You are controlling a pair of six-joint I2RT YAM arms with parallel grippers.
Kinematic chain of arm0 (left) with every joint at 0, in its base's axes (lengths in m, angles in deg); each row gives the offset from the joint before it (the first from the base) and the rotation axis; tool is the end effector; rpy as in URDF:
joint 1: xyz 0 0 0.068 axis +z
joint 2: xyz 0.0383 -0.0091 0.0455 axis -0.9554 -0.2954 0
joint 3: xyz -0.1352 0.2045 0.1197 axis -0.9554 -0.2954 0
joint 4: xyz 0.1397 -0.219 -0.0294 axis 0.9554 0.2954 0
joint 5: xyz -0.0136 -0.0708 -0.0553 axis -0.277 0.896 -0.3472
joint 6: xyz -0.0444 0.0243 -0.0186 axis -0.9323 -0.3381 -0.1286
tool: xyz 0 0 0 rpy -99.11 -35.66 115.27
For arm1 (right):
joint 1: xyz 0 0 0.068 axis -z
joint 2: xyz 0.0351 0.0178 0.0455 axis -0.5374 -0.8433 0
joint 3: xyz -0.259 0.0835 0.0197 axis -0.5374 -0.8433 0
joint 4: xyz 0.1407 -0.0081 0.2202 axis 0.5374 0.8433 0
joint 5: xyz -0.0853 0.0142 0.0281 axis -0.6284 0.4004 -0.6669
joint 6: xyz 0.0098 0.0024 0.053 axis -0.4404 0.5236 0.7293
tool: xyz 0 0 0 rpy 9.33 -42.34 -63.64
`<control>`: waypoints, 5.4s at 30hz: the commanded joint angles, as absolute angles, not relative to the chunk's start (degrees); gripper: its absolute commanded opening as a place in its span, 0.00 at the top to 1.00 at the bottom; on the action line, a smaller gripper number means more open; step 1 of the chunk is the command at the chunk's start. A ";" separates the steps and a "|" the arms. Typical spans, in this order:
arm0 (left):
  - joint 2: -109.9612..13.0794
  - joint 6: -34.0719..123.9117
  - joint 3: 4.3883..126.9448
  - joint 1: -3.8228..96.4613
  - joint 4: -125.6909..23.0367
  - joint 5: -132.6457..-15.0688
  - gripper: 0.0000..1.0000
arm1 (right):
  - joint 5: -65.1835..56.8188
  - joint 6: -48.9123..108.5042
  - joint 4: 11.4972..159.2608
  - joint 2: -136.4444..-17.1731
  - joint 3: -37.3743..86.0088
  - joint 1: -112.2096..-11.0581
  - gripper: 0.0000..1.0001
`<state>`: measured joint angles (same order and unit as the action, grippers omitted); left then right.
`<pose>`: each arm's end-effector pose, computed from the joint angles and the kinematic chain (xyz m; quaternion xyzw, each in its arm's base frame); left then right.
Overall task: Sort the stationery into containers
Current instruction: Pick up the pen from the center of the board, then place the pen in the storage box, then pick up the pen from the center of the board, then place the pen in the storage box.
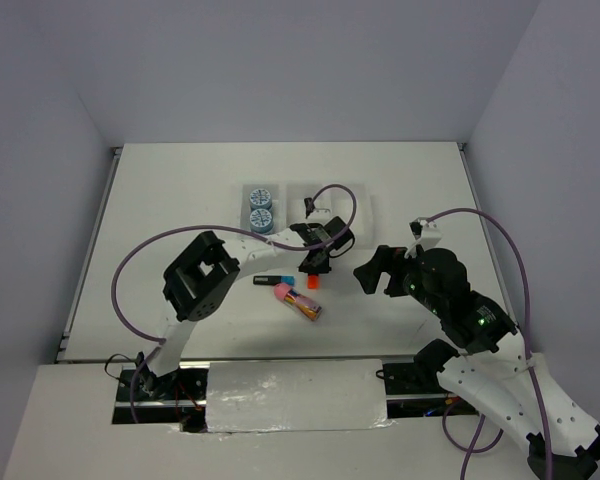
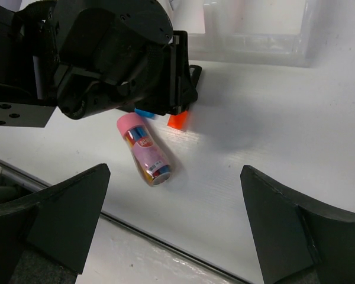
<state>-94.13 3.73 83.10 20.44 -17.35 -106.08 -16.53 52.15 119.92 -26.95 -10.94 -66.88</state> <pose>0.2826 -0.3431 0.1676 -0.0510 0.9517 -0.0562 0.2974 0.1048 0.0682 0.3007 -0.0167 0.8474 0.2493 0.4686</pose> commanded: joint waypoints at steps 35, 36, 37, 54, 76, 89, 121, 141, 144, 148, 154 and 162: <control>-96.07 10.88 109.67 29.66 -12.93 -115.43 0.84 | -16.66 50.05 119.77 -27.02 -8.69 -67.14 0.00; -97.65 10.97 110.30 30.27 -13.01 -115.17 0.81 | -16.66 50.05 119.68 -27.10 -8.60 -67.22 0.00; -98.27 11.41 110.65 31.41 -13.27 -114.73 0.79 | -16.74 49.96 119.76 -27.19 -8.52 -67.22 0.00; -86.01 12.03 103.29 33.18 -14.42 -115.16 0.10 | -12.79 49.88 116.78 -30.36 -10.27 -67.22 0.00; -74.80 -46.33 74.88 32.57 11.78 -109.46 0.35 | -9.01 53.13 112.64 -29.39 -13.96 -67.58 0.00; -80.00 -47.30 73.22 28.26 5.71 -105.50 0.41 | -9.89 51.55 113.70 -29.13 -13.44 -67.58 0.00; -82.38 -47.22 64.60 28.08 -5.27 -105.67 0.84 | -9.01 51.81 114.93 -26.84 -13.61 -67.66 0.00; -68.48 -12.42 71.72 20.08 -26.03 -124.31 1.00 | -11.21 51.81 116.60 -25.26 -11.77 -67.58 0.00; -72.41 1.50 74.52 21.05 -34.96 -123.43 1.00 | -11.74 51.11 118.09 -24.12 -11.33 -67.58 0.00; -78.41 12.70 83.13 23.59 -37.25 -124.84 1.00 | -13.93 49.97 120.20 -23.50 -10.36 -67.58 0.00; -81.84 23.97 87.00 28.16 -44.13 -119.92 0.90 | -14.28 48.91 120.90 -23.68 -10.27 -67.49 0.00; -87.82 28.46 89.12 29.93 -45.62 -114.03 0.84 | -13.85 48.38 119.59 -25.70 -10.19 -67.49 0.00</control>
<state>-85.91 24.64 88.00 30.34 -41.98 -116.66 -13.56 49.53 120.92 -24.70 -12.62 -67.14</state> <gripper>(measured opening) 0.428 0.997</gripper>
